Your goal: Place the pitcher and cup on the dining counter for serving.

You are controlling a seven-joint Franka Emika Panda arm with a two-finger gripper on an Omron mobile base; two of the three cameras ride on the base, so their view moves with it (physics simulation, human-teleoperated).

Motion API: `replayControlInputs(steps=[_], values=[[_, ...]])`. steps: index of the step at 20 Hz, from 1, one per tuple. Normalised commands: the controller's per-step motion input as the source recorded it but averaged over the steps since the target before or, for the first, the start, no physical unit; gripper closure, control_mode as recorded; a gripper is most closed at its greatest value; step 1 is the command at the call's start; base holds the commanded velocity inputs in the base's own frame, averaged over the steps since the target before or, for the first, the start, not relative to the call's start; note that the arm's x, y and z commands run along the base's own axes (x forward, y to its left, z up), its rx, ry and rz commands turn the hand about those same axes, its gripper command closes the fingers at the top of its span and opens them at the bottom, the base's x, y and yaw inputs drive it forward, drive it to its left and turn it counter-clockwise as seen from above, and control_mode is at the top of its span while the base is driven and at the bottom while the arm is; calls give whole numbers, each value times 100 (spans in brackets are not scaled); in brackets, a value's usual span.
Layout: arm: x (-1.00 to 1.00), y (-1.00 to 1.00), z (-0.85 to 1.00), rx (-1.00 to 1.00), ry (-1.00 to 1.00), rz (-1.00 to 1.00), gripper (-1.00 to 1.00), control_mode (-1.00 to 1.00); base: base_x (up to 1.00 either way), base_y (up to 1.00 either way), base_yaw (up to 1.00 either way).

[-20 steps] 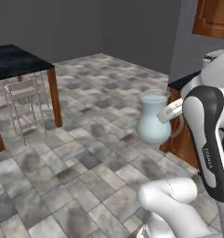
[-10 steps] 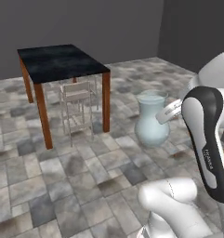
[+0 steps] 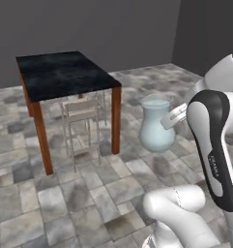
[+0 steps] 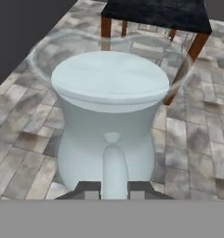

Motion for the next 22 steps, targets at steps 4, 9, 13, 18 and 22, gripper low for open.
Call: replayControlInputs(steps=[4,9,13,18,22], values=[[0,0,0,0,0,0,100,100,100,-53,0],[0,0,0,0,0,0,100,100,100,-56,0],[0,0,0,0,0,0,100,100,100,-28,0],[0,0,0,0,0,0,100,100,100,-10,2],[0,0,0,0,0,0,100,100,100,0,3]])
